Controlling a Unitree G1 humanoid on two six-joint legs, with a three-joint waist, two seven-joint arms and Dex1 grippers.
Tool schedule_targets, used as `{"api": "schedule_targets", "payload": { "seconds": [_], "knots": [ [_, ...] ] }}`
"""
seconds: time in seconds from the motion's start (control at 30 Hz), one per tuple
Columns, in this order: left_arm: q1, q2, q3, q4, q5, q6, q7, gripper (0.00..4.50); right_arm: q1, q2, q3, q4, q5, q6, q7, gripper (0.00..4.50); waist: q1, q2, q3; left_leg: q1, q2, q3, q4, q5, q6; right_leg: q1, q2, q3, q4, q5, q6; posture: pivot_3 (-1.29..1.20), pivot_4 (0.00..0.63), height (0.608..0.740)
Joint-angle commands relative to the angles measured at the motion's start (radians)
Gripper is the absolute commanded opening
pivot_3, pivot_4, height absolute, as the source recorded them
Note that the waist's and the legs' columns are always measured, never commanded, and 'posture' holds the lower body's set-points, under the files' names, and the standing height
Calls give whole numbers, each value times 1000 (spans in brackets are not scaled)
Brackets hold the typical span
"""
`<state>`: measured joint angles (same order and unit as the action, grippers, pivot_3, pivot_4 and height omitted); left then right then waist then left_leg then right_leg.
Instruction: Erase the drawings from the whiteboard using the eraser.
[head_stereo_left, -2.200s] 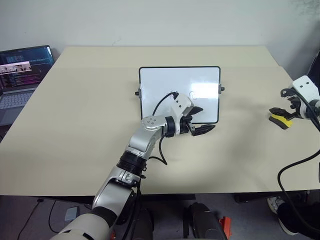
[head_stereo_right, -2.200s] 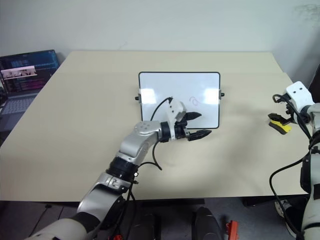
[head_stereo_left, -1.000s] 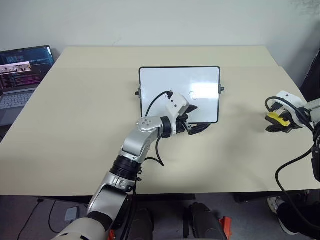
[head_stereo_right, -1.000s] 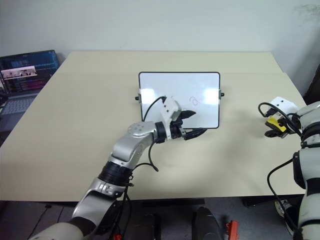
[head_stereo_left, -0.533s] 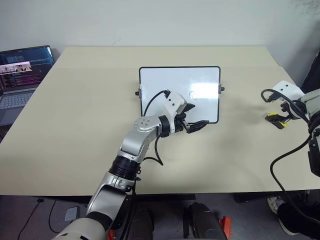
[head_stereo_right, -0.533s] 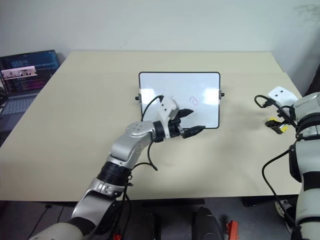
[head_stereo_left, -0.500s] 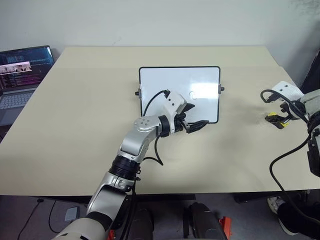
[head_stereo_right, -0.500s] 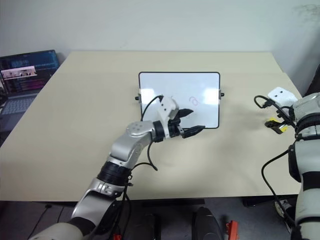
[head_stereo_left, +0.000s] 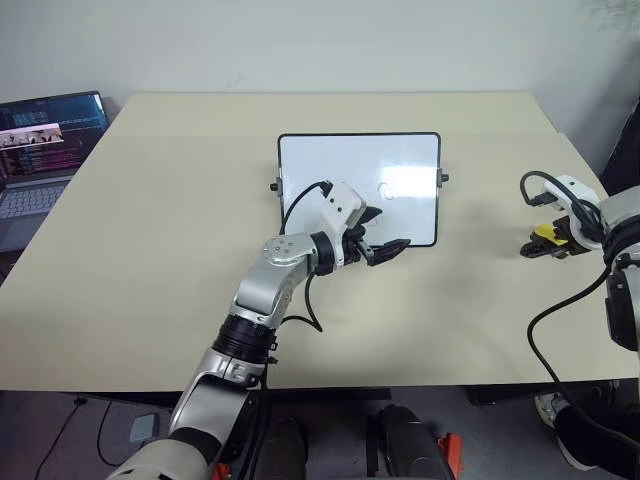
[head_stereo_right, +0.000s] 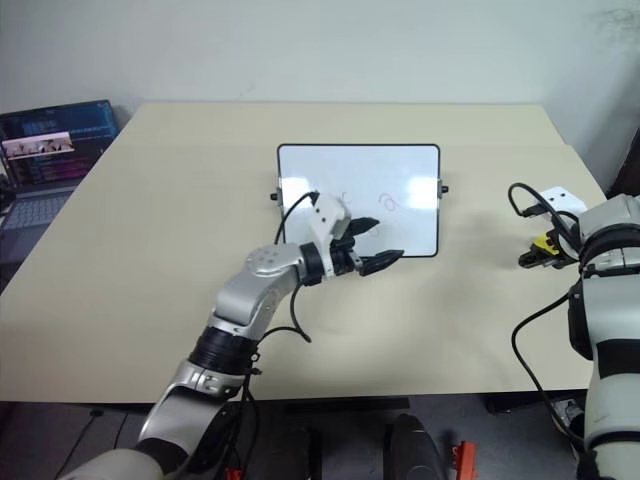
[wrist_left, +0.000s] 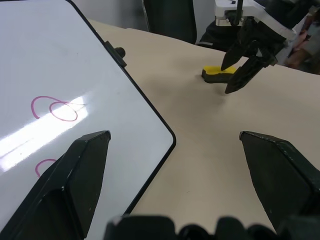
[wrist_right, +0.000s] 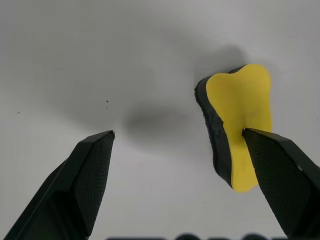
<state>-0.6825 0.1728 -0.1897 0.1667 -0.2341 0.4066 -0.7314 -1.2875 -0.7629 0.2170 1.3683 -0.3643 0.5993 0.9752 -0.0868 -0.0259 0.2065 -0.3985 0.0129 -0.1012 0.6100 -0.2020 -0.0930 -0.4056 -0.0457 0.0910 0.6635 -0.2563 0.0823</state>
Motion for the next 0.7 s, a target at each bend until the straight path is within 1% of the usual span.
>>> {"api": "schedule_targets", "payload": {
  "seconds": [0.03, 0.1, 0.23, 0.37, 0.43, 0.57, 0.7],
  "knots": [
    [-10, 0, 12, -42, -6, -10, 3, 4500, -30, -4, -18, -15, 15, 13, 3, 4483, 0, 0, 0, 0, 0, 0, 0, 0, 0, 0, 0, 0, 0, 0, 0, 0, 150, 740],
    [-11, 1, 14, -41, -6, -11, 4, 4500, -30, 1, -11, -16, 13, 14, 33, 4483, 0, 0, 0, 0, 0, 0, 0, 0, 0, 0, 0, 0, 0, 0, 0, 0, 150, 740],
    [-9, 2, 15, -41, -5, -12, 7, 4500, -34, 4, 33, -21, -11, -3, 193, 4483, -3, 0, 0, 0, 0, 0, 0, 0, 0, 0, 0, 0, 0, 0, 0, 0, 150, 740],
    [-7, 2, 15, -42, -4, -12, 10, 4500, -43, -2, 70, -28, -31, -4, 277, 4483, -3, 0, 0, 0, 0, 0, 0, 0, 0, 0, 0, 0, 0, 0, 0, 0, 150, 740],
    [-6, 2, 15, -43, -5, -11, 11, 4500, -51, -7, 74, -33, -29, 3, 296, 4483, -3, 0, 0, 0, 0, 0, 0, 0, 0, 0, 0, 0, 0, 0, 0, 0, 150, 740],
    [-7, 2, 17, -39, -6, -12, 10, 4500, -71, -19, 52, -42, -13, 9, 259, 4483, -3, 0, 0, 0, 0, 0, 0, 0, 0, 0, 0, 0, 0, 0, 0, 0, 150, 740],
    [-14, -1, 18, -26, -5, -17, 10, 4500, -97, -36, 4, -46, 15, -15, 134, 4483, -3, 0, 0, 0, 0, 0, 0, 0, 0, 0, 0, 0, 0, 0, 0, 0, 150, 740]
  ]
}}
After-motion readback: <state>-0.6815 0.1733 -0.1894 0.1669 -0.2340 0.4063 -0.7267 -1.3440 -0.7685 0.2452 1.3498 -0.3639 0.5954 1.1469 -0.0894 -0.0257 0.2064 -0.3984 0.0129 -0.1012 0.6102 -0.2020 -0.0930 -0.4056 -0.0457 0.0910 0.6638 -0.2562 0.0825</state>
